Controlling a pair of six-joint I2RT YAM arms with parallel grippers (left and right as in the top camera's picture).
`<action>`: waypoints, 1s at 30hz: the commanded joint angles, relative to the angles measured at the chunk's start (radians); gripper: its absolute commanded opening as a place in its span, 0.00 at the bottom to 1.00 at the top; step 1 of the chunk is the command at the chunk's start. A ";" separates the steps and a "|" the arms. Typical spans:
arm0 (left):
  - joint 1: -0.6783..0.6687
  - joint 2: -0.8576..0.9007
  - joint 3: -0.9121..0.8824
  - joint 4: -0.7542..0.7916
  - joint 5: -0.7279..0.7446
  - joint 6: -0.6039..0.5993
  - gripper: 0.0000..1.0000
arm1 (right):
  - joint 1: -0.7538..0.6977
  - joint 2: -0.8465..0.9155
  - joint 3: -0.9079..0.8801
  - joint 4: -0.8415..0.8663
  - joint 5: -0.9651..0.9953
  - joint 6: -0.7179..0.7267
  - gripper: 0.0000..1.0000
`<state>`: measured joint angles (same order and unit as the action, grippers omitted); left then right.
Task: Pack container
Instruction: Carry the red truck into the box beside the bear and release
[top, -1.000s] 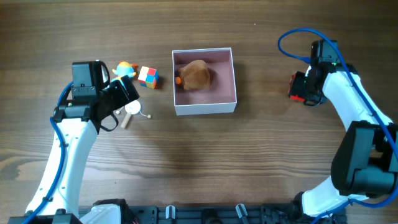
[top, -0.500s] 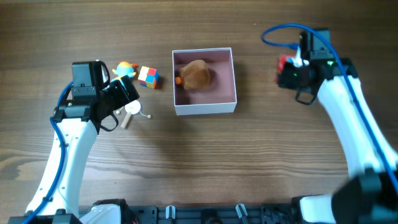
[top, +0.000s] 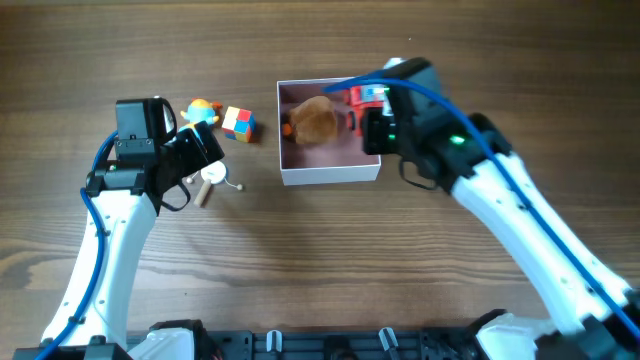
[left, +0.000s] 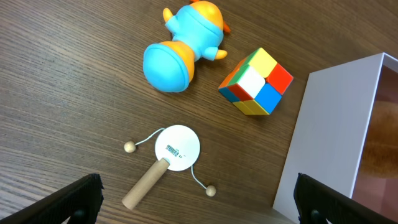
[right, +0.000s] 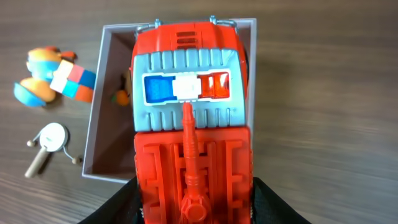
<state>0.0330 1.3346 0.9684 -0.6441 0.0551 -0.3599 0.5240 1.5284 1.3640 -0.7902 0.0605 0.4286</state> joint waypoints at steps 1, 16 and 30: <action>0.004 0.006 0.019 0.003 0.015 0.016 1.00 | 0.013 0.119 0.002 0.049 0.037 0.053 0.27; 0.004 0.006 0.019 0.003 0.015 0.016 1.00 | 0.012 0.319 0.002 0.187 0.169 0.050 0.33; 0.004 0.006 0.019 0.003 0.015 0.016 1.00 | 0.012 0.373 0.002 0.229 0.235 -0.017 0.62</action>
<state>0.0330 1.3354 0.9684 -0.6441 0.0547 -0.3599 0.5362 1.8919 1.3628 -0.5770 0.2474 0.4553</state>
